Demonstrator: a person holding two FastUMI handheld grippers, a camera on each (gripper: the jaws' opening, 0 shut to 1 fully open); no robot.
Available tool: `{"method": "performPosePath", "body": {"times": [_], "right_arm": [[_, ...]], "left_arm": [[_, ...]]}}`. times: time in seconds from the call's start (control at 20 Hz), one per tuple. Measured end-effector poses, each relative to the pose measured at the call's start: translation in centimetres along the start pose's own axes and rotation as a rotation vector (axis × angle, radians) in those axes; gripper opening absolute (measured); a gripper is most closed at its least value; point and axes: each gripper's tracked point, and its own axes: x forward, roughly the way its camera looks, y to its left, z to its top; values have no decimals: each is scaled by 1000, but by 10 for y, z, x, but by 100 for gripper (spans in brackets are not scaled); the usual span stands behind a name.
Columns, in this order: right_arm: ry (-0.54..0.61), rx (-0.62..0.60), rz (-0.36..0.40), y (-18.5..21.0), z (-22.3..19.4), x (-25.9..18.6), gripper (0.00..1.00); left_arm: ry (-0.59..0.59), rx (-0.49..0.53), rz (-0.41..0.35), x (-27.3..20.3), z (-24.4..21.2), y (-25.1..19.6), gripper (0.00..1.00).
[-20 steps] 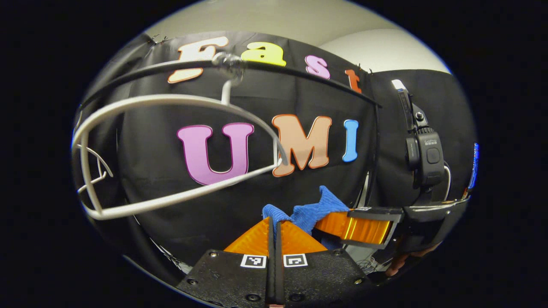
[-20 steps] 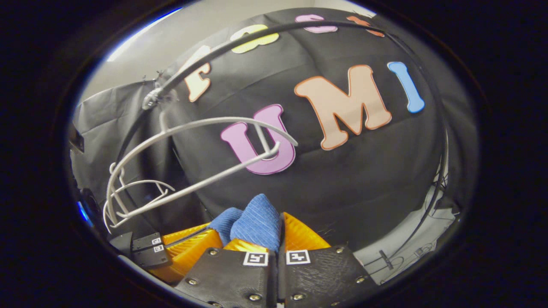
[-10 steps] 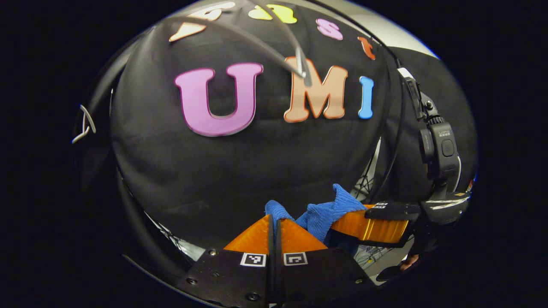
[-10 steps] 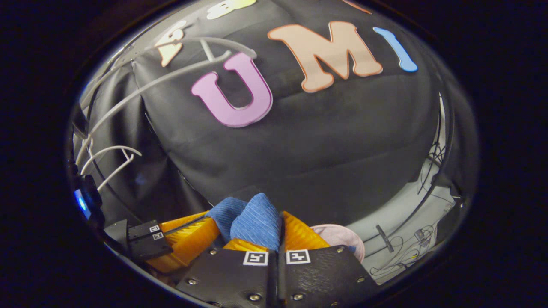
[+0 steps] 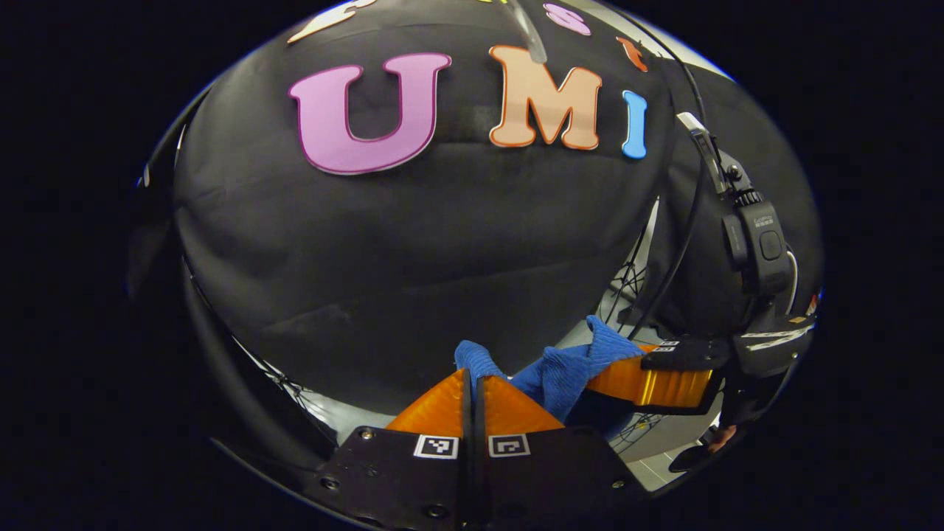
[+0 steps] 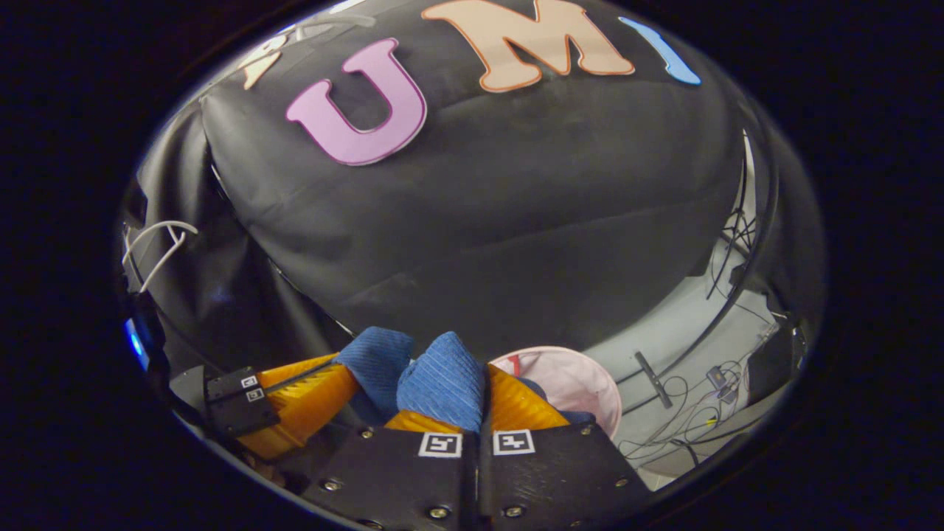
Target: Grasp the clothes on the hanger with both hands and then place them into the laundry hamper below.
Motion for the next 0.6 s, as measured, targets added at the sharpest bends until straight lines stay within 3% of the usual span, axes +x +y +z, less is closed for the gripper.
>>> {"method": "performPosePath", "body": {"times": [0.6], "right_arm": [[166,3,-94,-27,-73,46,2]], "left_arm": [[181,-33,26,40,-90,21,1]]}}
